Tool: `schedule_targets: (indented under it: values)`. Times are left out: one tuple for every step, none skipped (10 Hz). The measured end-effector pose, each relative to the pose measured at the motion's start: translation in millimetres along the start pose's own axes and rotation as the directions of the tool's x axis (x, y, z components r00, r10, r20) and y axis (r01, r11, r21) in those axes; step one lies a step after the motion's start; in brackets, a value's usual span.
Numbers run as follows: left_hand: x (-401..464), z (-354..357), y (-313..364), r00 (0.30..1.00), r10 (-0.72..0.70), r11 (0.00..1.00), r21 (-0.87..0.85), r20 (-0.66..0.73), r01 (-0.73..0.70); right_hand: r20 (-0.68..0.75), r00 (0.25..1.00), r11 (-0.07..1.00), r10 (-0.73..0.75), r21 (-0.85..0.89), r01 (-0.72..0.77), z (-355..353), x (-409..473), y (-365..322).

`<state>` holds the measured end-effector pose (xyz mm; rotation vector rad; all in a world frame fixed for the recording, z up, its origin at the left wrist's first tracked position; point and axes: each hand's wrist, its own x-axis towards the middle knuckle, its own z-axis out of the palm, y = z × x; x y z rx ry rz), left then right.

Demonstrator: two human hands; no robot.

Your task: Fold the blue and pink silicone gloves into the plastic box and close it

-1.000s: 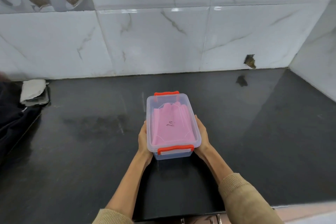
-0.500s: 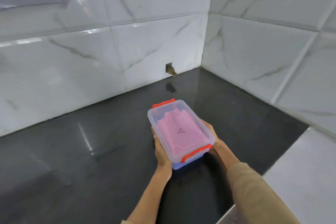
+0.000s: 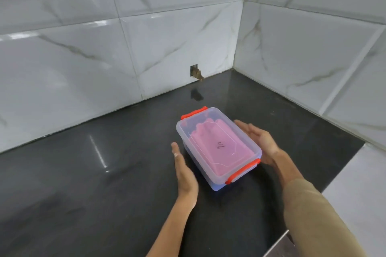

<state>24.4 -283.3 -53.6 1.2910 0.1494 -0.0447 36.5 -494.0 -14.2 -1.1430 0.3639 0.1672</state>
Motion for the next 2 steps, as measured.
schedule_targets:
  values:
    - [13.6, -44.5, 32.4, 0.962, 0.208, 0.975, 0.122, -0.179, -0.188, -0.124, 0.969, 0.971, -0.215, -0.132, 0.199, 5.9, -12.5, -27.2]
    - [17.7, -88.6, 76.9, 0.870, 0.402, 0.895, 0.321, -0.285, -0.309, -0.136, 0.891, 0.867, -0.433, -0.334, 0.370, 38.0, -24.4, -48.6]
